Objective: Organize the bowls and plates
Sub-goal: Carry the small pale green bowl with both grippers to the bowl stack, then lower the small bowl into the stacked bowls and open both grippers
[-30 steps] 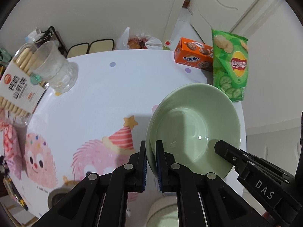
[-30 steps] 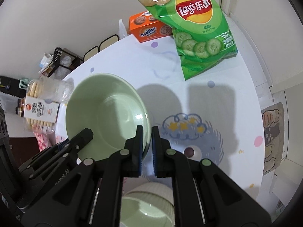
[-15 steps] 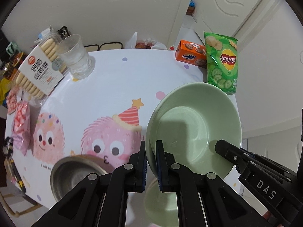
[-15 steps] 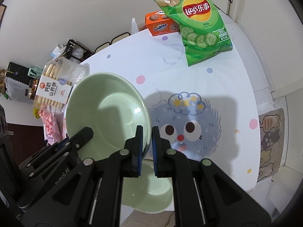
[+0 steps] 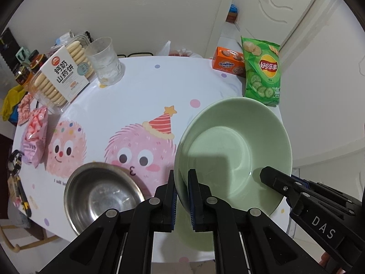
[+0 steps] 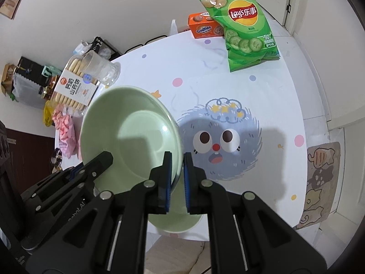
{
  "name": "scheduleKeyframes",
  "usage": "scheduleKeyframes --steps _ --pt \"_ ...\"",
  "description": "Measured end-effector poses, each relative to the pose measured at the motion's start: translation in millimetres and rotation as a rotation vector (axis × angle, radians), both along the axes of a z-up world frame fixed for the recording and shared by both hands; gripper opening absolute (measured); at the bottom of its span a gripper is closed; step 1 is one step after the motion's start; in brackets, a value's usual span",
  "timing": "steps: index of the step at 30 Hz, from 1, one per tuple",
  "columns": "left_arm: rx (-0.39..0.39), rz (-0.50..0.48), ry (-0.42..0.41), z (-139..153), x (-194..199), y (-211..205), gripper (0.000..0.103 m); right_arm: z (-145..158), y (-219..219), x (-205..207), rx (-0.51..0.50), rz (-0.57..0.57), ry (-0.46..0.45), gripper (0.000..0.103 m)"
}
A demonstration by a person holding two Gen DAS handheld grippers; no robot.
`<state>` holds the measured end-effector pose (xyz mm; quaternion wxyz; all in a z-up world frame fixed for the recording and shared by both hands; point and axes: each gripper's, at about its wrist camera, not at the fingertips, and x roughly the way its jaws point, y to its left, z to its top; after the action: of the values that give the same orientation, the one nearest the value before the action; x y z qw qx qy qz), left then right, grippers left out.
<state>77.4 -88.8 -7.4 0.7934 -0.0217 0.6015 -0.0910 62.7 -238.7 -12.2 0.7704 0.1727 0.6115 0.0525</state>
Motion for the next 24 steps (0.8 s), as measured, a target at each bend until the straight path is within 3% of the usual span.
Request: scheduleKeyframes --steps 24 --pt "0.006 -0.007 0.115 -42.3 -53.6 2.4 0.009 -35.4 13.5 -47.2 -0.066 0.098 0.122 0.012"
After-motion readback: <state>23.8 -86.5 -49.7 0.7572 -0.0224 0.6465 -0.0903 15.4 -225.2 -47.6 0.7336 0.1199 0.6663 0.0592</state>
